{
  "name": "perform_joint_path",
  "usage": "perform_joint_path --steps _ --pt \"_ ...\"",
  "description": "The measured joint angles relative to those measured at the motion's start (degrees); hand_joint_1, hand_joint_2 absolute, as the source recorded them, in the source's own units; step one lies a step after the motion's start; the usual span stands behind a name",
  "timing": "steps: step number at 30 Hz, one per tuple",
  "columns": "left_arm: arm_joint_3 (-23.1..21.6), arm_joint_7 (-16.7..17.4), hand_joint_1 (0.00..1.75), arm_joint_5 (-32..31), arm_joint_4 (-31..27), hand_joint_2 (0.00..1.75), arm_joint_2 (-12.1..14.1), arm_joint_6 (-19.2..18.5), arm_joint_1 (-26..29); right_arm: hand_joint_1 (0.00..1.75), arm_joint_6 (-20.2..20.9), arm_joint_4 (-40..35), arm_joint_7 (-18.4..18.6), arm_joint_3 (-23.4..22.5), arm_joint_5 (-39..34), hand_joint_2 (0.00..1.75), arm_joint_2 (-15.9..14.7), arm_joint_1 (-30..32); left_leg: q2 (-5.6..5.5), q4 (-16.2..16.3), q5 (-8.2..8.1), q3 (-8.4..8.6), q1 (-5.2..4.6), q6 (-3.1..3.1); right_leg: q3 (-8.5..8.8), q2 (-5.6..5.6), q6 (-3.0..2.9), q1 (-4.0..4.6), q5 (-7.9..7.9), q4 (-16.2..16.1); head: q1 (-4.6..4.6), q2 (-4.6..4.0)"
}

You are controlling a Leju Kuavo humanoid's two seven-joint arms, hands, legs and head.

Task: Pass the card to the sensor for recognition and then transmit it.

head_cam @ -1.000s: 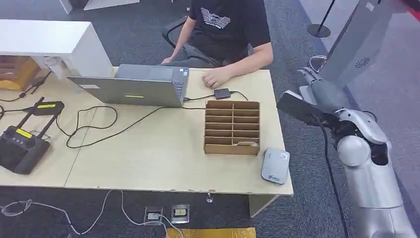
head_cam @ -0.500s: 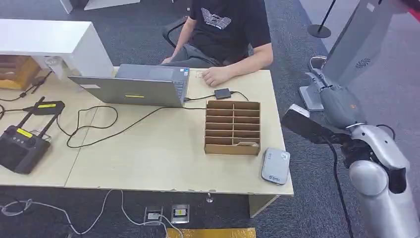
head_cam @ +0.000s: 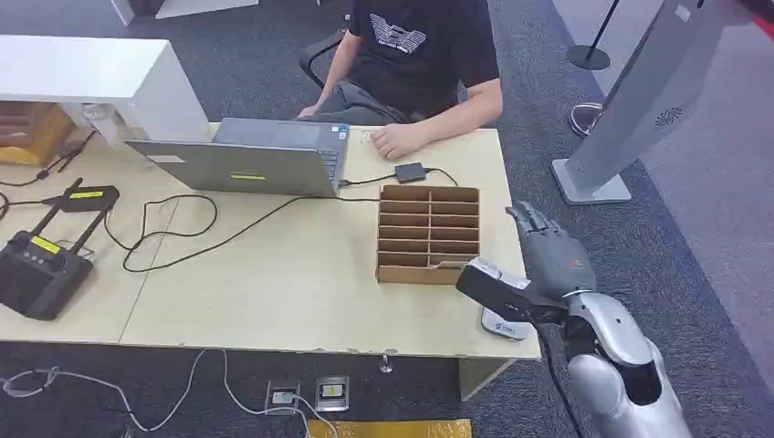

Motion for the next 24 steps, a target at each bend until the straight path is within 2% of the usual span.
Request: perform_joint_path --steps 5,15,24 --pt "-0.04 0.87 0.00 0.06 0.02 0.00 -0.07 1.00 0.00 0.00 1.07 0.88 0.96 1.05 1.11 1.75 1.48 -0.01 -0.02 0.00 0.00 -0.01 0.00 0.00 0.00 0.01 -0.01 0.00 -0.01 0.00 0.00 0.00" --pt "-0.48 1.55 0.00 0.33 0.07 0.00 -0.50 1.60 0.00 0.00 0.72 3.06 0.50 2.45 2.38 1.75 5.07 0.66 -0.01 0.00 -0.01 0.00 0.00 -0.01 -0.01 0.00 -0.05 0.00 -0.03 0.00 0.00 0.00" --pt "-1.01 1.53 0.00 0.61 0.07 0.00 -0.50 2.58 -0.10 0.00 -7.52 10.05 -3.28 2.69 6.80 1.75 9.38 0.33 -0.01 0.00 -0.01 -0.01 0.01 -0.01 -0.01 0.00 -0.05 0.01 -0.03 0.00 0.00 0.00"
